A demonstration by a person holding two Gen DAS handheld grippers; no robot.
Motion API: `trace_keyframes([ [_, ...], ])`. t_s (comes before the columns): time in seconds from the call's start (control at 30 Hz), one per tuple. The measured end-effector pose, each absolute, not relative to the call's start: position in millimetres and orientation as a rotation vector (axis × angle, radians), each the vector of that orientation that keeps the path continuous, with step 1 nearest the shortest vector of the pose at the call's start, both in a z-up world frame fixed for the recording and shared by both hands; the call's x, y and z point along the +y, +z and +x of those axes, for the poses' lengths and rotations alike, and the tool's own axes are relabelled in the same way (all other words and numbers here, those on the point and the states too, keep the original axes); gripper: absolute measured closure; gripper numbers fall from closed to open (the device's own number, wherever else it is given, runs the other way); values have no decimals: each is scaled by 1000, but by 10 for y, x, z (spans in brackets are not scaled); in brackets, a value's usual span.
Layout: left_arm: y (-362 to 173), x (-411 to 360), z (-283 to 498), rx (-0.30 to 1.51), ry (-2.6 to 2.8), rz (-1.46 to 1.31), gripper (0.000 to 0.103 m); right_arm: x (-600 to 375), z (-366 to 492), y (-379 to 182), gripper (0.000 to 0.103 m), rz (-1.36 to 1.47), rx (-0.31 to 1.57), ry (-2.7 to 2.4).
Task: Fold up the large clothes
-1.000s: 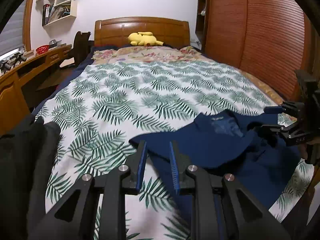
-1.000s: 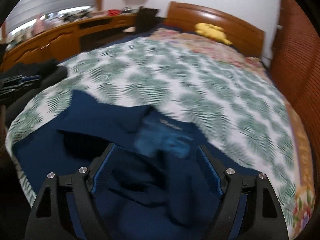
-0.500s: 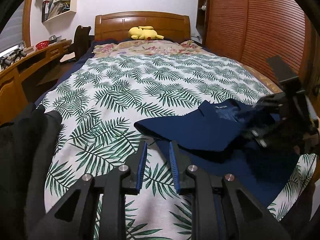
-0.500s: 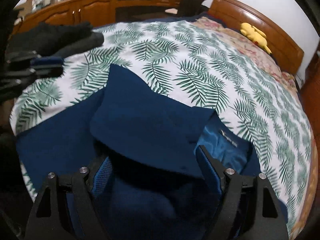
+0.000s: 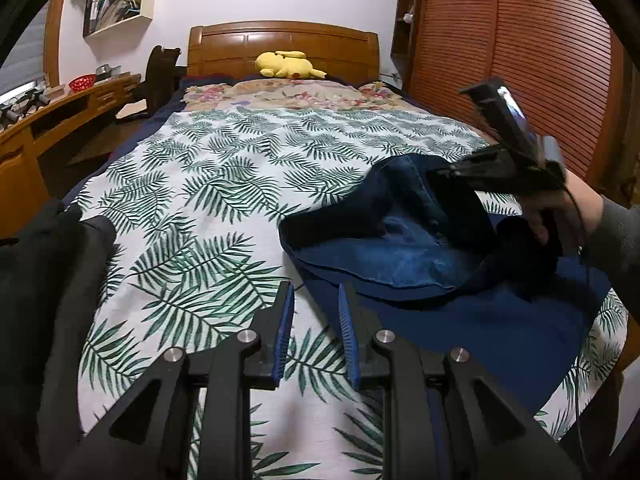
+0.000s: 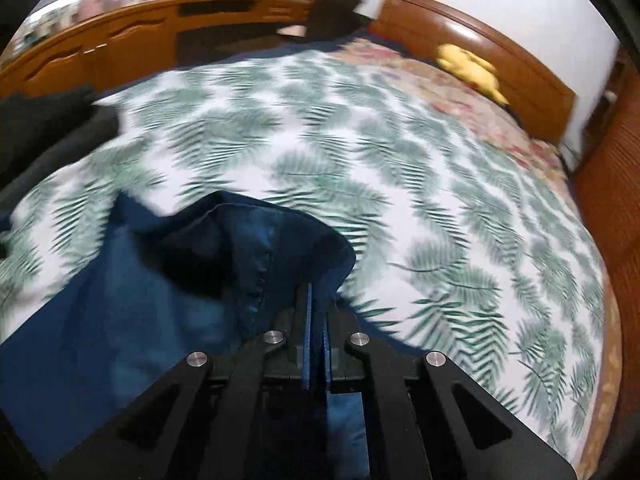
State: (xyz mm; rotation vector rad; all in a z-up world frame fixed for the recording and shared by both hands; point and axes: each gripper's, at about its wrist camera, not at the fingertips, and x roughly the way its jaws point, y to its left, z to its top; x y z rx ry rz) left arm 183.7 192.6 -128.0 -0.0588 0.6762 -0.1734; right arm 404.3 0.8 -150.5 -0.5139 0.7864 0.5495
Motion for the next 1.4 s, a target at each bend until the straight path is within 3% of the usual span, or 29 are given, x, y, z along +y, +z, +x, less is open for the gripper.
trace_keyframes([
  [0.1, -1272, 1867, 1862, 674, -187, -55, 82, -106, 4247, -1504, 100, -482, 797, 456],
  [0.17, -1263, 1834, 1881, 673, -193, -53, 82, -197, 4286, -1456, 93, -456, 790, 434],
  [0.23, -1247, 1785, 1904, 670, -200, -51, 82, -291, 4252, -1381, 70, -454, 758, 412],
  [0.3, -1231, 1738, 1919, 665, -211, -50, 82, -402, 4185, -1299, 62, -427, 746, 428],
  [0.83, -1224, 1249, 1920, 665, -309, -5, 82, -1285, 2903, -1373, 34, -435, 843, 504],
  [1.07, -1227, 1119, 1884, 669, -325, 17, 82, -1562, 2907, -1818, 34, -592, 986, 372],
  [1.1, -1230, 1116, 1875, 669, -323, 21, 82, -1596, 2954, -1857, 45, -608, 993, 357],
  [1.13, -1224, 1123, 1876, 669, -321, 21, 82, -1635, 3016, -1882, 70, -621, 997, 348],
  [1.2, -1229, 1136, 1873, 670, -317, 20, 82, -1662, 3157, -1869, 91, -645, 992, 323],
  [1.4, -1238, 1234, 1881, 672, -299, 6, 82, -1521, 3718, -1561, 94, -677, 871, 274],
])
